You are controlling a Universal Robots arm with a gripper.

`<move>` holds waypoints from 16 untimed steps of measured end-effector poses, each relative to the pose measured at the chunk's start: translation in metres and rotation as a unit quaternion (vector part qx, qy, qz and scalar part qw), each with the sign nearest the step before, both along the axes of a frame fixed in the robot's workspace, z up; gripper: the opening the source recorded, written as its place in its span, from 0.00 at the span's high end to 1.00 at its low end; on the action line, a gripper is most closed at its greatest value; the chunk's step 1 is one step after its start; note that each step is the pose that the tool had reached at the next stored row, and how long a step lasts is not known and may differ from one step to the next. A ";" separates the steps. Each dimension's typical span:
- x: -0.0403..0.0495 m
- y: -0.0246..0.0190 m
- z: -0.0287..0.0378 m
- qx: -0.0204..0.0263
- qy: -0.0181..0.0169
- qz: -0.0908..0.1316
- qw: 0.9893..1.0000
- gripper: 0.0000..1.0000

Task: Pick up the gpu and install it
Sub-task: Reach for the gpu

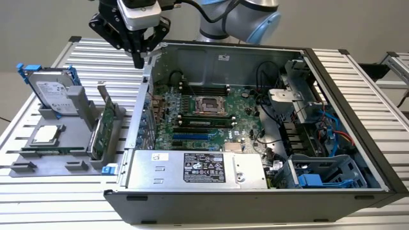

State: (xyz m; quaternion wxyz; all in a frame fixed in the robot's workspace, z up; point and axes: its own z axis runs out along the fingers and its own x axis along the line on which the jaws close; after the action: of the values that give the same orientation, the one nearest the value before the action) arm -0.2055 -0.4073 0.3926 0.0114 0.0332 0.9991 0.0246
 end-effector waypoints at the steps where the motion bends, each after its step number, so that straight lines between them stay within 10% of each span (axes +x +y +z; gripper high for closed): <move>1: -0.0019 -0.0003 0.0000 0.000 0.000 0.000 1.000 1.00; 16: -0.0321 -0.0036 0.0000 0.000 0.000 0.000 1.000 1.00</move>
State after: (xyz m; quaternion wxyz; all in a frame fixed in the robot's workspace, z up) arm -0.2375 -0.4110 0.3926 0.0114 0.0332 0.9991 0.0246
